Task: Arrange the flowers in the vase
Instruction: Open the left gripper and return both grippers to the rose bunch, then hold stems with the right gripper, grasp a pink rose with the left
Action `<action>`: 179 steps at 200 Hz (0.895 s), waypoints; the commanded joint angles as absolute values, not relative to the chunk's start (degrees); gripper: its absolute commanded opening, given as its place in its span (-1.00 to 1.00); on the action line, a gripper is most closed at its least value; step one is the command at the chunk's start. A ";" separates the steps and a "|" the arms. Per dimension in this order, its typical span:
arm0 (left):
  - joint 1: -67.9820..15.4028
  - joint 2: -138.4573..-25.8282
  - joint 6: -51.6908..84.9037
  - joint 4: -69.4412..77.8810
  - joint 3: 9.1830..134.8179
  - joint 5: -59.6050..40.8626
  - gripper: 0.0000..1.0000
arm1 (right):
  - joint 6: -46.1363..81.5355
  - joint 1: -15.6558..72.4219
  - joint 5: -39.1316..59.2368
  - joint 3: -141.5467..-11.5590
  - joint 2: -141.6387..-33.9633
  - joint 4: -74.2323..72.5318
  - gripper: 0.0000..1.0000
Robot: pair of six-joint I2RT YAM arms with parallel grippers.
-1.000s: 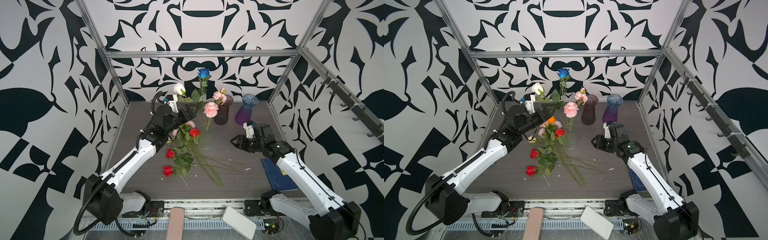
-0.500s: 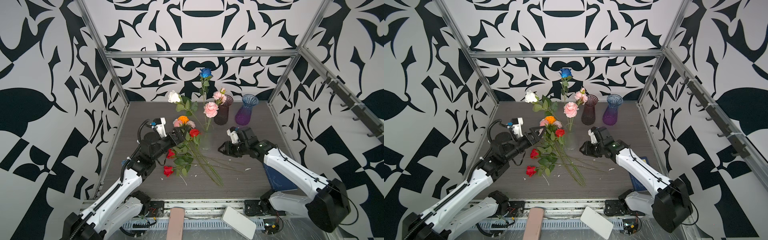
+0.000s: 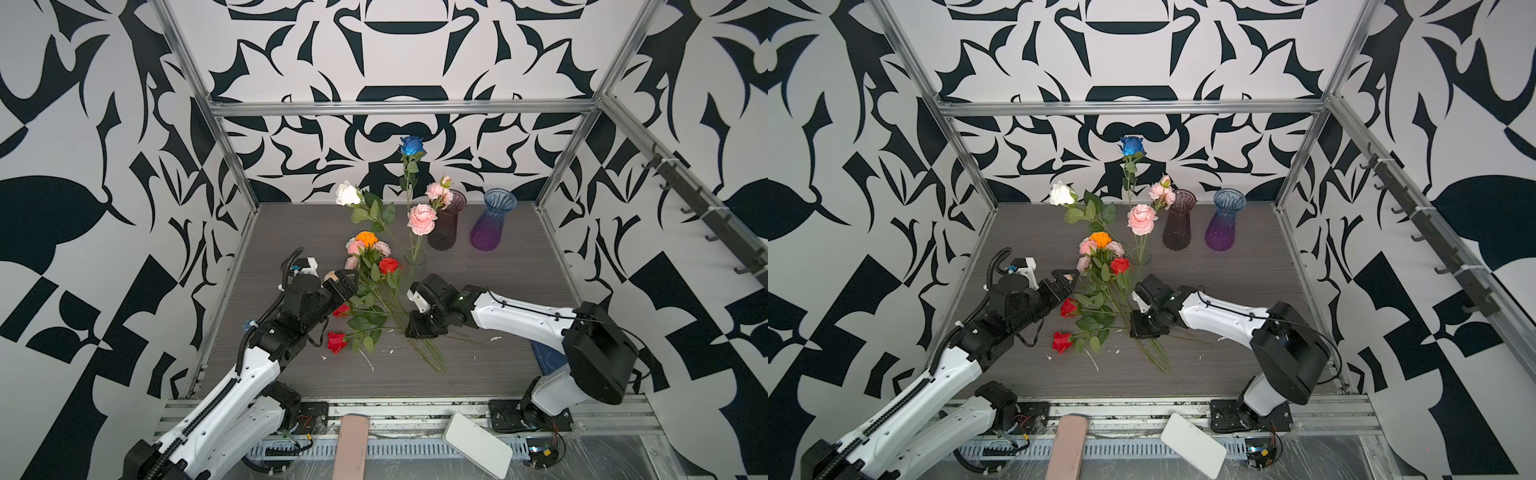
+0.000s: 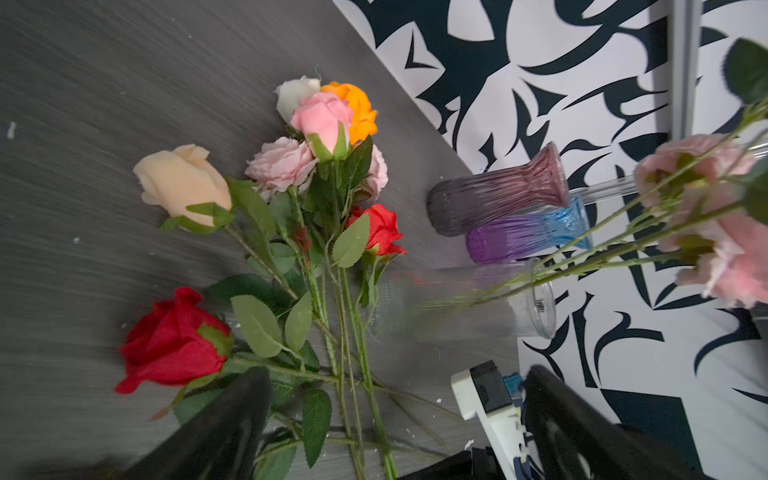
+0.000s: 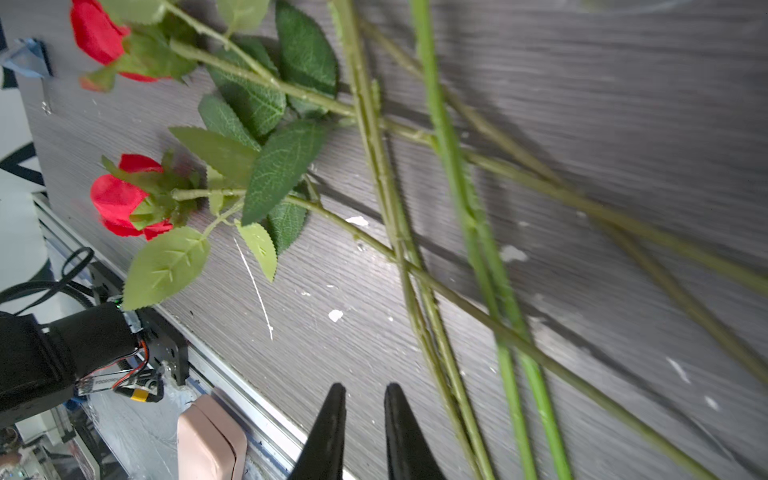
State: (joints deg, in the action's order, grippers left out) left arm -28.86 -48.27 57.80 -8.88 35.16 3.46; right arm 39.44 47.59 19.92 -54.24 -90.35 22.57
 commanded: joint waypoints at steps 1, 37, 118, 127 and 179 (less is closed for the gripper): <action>-28.43 -50.70 58.72 -13.04 38.94 1.88 0.98 | 37.23 47.64 19.28 -58.15 -92.05 23.66 -0.59; -28.35 -51.44 65.25 -15.02 39.99 3.55 0.98 | 35.27 47.69 18.73 -60.71 -96.06 26.05 -0.64; -24.38 -52.54 60.19 -18.42 41.98 -0.69 0.98 | 34.54 47.75 16.53 -61.79 -99.80 28.69 -0.60; -24.10 -53.18 59.52 -18.55 42.69 -1.35 0.98 | 34.54 47.72 16.50 -61.83 -100.08 28.65 -0.59; -23.75 -54.63 58.42 -16.78 43.63 -2.17 0.98 | 34.63 47.81 16.88 -62.20 -101.16 28.48 -0.60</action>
